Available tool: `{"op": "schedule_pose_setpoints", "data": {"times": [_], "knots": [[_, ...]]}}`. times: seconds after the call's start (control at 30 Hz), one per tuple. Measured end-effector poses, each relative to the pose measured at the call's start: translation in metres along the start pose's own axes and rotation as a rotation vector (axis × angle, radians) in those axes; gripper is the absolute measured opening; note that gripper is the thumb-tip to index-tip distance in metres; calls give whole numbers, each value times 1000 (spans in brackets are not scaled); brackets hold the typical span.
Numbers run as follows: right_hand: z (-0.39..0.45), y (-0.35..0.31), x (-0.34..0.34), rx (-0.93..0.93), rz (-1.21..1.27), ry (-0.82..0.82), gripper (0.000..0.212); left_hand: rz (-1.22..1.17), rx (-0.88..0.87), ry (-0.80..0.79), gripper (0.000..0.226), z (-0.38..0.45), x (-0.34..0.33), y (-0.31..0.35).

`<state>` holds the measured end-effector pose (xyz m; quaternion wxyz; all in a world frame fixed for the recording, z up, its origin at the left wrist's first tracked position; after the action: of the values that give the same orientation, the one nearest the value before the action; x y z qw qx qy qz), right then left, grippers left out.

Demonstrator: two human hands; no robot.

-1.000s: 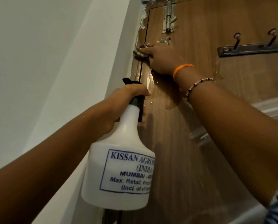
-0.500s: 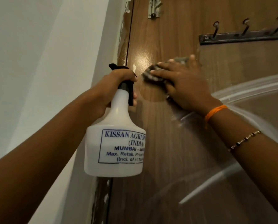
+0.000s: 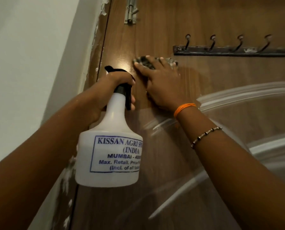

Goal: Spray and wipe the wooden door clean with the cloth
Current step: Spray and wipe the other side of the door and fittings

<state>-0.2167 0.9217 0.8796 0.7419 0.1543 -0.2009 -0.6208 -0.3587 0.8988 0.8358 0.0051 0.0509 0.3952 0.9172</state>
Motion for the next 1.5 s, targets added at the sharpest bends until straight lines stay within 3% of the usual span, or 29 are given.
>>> {"op": "schedule_pose_setpoints", "data": {"times": [0.13, 0.4, 0.5, 0.67, 0.77, 0.87, 1.07, 1.23, 1.3, 1.37, 1.4, 1.5], "knots": [[-15, 39, 12, -44, -46, 68, 54, -33, 1, -23, 15, 5, -30, -3], [-67, 114, 33, -436, -142, 186, 53, -60, 27, -51, 16, 11, -73, 0], [-62, 102, 35, -378, -91, 182, 55, -69, 59, -60, 15, 10, -77, -3], [-16, 59, 16, -2, -64, 124, 52, -55, 64, -58, 18, 11, -84, -6], [-2, 59, 16, 83, -8, 98, 50, -44, 58, -54, 19, 11, -84, -9], [-20, 82, 21, 61, 67, 122, 53, -33, 66, -61, 22, 10, -91, -10], [-75, 158, 42, -113, -21, 199, 56, 56, 28, -98, 31, 8, -117, 6], [-121, 211, 61, -271, -29, 266, 63, 54, 73, -77, 16, -9, -137, 25], [-135, 214, 62, -313, -33, 280, 63, 191, -37, -54, 18, -13, -139, 27], [-147, 201, 58, -331, -26, 291, 62, 35, 65, -62, 30, -17, -141, 27], [-150, 192, 55, -346, -21, 291, 62, 80, 93, -34, 34, -17, -143, 32], [-156, 154, 47, -365, -10, 290, 60, 149, 145, 5, 21, -13, -153, 43]]}}
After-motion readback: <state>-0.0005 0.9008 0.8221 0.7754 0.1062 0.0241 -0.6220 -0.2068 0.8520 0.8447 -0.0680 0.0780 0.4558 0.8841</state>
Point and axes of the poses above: each hand's wrist, its own z-axis towards the middle knuckle, its own x-axis out of the back of the hand, y = z × x, the point moved 2 cm from there along z, towards the middle knuckle, and after that the axes turned 12 degrees about x, right-handed, at the moved point
